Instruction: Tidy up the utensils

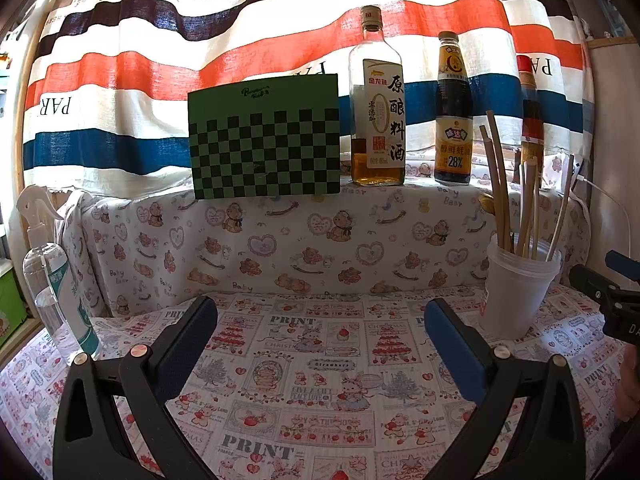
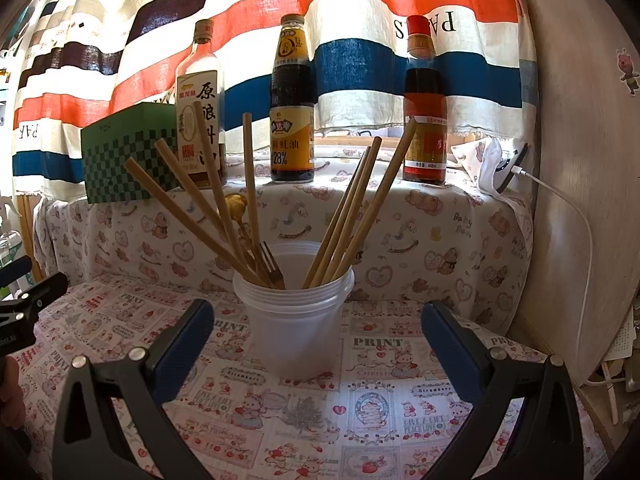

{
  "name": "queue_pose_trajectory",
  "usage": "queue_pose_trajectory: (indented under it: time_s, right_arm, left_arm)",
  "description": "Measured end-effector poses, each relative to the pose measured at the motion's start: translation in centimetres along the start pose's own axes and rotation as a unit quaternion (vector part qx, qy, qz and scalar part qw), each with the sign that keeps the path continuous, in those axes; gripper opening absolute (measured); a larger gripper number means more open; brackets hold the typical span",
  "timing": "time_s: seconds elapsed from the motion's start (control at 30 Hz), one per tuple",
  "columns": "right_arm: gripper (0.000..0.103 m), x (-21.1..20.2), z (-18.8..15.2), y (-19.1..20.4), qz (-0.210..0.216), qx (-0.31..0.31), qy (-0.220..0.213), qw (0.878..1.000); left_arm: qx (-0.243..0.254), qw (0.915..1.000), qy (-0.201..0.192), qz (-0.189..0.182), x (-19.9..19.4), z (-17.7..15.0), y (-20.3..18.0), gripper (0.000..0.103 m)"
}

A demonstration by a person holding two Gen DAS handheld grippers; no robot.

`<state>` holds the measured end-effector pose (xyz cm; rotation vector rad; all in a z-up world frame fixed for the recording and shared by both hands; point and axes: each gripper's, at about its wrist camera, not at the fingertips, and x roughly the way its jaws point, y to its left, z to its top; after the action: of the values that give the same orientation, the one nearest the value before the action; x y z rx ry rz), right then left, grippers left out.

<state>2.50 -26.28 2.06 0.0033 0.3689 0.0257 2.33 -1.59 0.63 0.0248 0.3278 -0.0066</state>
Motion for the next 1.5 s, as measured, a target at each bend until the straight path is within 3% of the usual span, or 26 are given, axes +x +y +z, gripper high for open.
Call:
queue_pose_trajectory:
  time_s: [1.5]
  right_arm:
    - [0.103,0.14,-0.03,0.03,0.002,0.002,0.001,1.000]
  left_arm:
    - [-0.002,1.0000,-0.001,0.006,-0.01,0.02,0.04,0.103]
